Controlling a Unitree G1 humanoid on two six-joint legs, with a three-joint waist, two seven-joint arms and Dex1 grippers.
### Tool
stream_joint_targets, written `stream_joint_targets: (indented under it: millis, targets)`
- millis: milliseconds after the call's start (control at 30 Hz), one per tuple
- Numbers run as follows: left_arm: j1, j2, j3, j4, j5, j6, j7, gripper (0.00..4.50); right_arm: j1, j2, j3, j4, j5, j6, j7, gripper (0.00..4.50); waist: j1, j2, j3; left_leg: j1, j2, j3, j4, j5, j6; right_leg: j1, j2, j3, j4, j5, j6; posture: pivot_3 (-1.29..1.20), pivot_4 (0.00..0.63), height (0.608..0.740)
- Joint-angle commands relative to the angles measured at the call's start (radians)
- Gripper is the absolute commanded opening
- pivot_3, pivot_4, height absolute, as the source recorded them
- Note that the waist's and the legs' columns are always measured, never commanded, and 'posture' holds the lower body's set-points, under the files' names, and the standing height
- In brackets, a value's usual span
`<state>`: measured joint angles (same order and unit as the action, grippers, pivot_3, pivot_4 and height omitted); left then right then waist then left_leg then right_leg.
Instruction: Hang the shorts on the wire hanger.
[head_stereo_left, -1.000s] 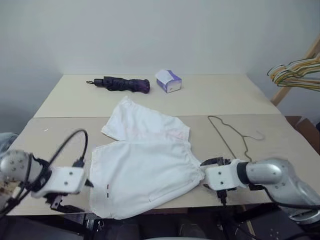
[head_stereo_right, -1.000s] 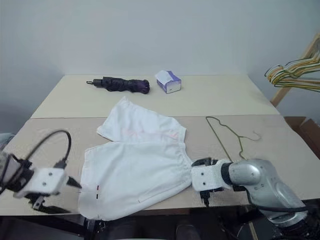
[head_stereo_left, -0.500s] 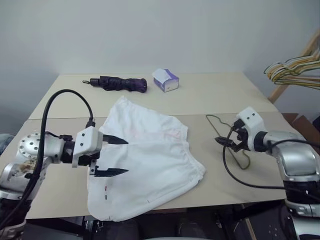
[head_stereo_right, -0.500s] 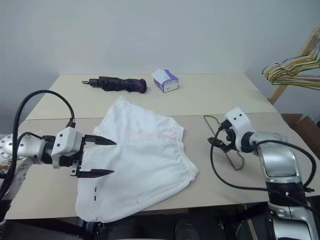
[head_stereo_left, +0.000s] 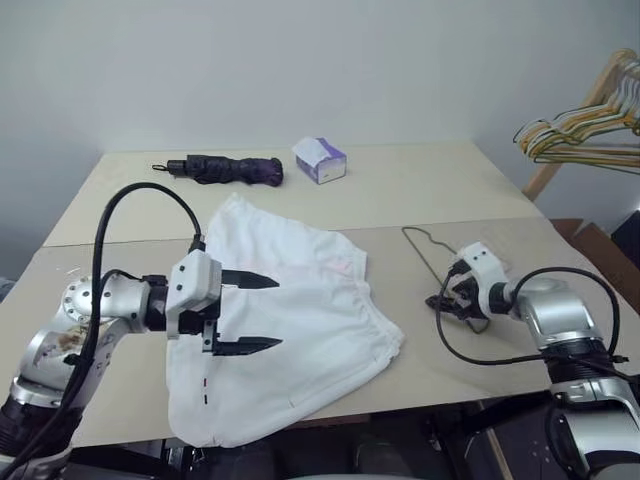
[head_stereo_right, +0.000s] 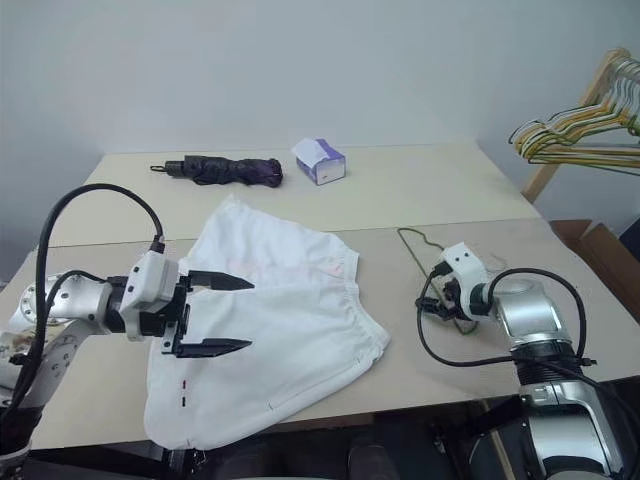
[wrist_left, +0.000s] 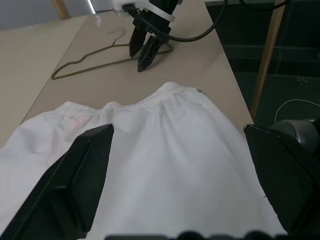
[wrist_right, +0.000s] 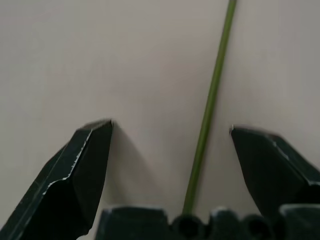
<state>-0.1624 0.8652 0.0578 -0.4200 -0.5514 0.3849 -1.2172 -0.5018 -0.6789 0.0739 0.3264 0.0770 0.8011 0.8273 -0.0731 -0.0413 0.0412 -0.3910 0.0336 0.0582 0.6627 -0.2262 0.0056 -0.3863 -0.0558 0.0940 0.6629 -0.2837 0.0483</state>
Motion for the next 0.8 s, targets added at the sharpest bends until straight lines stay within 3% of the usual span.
stream_joint_targets:
  millis: [33,300,400,533,667,800]
  targets:
    - [-0.010,-0.007,0.018,-0.025,-0.010,-0.005,0.026,4.50,-0.024,0.001,0.019,0.058,-0.012,0.004,-0.004,2.92,0.002,0.000,0.000,0.000,0.000,0.000,0.000,0.000,0.000,0.000,0.000,0.000,0.000,0.000,0.000,-0.02,0.000,0.740]
    - [-0.019,-0.027,0.004,-0.014,0.008,-0.016,0.063,4.50,-0.026,0.009,0.038,0.082,-0.039,0.020,-0.035,0.03,0.003,-0.003,-0.003,0.001,0.000,0.000,0.000,0.000,0.000,0.001,0.000,0.000,0.000,0.000,0.000,-0.02,0.000,0.740]
    - [-0.066,-0.082,-0.007,0.024,0.020,0.046,0.172,4.50,-0.002,-0.007,0.069,0.043,-0.076,-0.023,-0.050,0.03,0.005,-0.007,-0.008,0.002,0.000,0.000,0.000,0.000,0.000,0.002,0.000,0.000,0.000,0.000,0.000,-0.02,0.000,0.740]
    - [-0.166,-0.228,-0.011,0.113,-0.005,0.236,0.398,4.50,0.009,0.014,0.023,-0.049,-0.091,-0.028,-0.147,0.03,0.010,-0.009,-0.012,0.003,0.000,-0.001,0.000,0.000,0.000,0.005,0.000,-0.001,-0.002,0.001,0.002,-0.03,0.000,0.740]
    - [-0.250,-0.445,0.094,0.153,-0.238,0.503,0.623,4.50,0.052,0.047,-0.056,-0.296,-0.049,-0.051,-0.212,0.03,0.003,-0.008,-0.011,-0.002,-0.001,-0.008,0.000,0.000,0.000,-0.001,-0.001,0.001,0.000,0.001,0.003,-0.04,0.000,0.740]
    - [-0.278,-0.622,0.204,0.184,-0.489,0.642,0.788,4.50,0.108,0.097,-0.092,-0.523,-0.013,-0.127,-0.243,0.03,0.000,-0.007,-0.012,-0.009,-0.001,-0.012,0.000,0.000,0.000,-0.008,0.000,0.002,0.001,0.002,0.003,-0.05,0.000,0.740]
